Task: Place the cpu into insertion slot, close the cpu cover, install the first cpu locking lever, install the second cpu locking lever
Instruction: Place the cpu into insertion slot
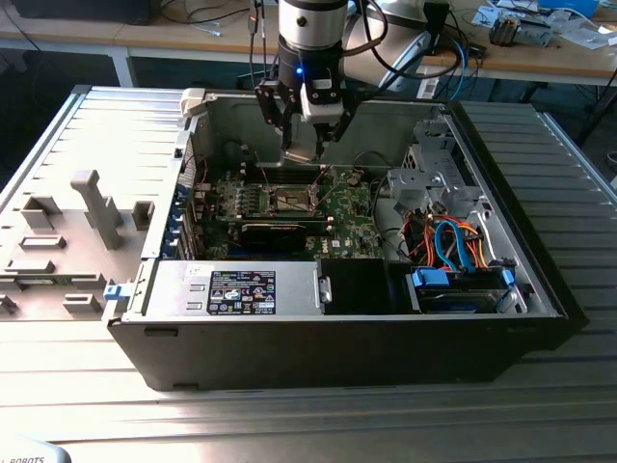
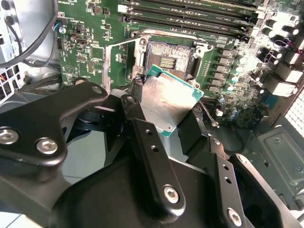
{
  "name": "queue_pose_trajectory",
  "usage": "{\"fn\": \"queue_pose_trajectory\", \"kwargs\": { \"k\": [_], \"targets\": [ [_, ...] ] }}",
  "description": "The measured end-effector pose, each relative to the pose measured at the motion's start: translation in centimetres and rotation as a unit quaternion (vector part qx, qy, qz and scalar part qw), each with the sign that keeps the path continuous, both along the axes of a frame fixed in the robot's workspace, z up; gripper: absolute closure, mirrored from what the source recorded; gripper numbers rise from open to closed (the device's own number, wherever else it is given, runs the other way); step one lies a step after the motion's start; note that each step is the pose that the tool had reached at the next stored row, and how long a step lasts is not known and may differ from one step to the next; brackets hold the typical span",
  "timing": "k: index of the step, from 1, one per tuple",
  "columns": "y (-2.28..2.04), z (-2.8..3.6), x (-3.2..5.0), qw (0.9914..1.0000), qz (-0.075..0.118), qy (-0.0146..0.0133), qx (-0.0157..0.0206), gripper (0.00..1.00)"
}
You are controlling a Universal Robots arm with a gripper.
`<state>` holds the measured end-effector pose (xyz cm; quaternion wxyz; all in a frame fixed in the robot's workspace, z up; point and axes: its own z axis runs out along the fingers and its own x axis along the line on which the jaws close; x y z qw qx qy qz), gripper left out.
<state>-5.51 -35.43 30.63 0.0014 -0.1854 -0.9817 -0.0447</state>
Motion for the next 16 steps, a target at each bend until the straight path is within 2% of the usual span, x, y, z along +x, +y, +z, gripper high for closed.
{"fn": "queue_pose_trajectory", "kwargs": {
  "k": [16],
  "targets": [
    [0.0,-0.04,0.0,0.99987,-0.016,0.0,0.0,0.46]
  ]
}}
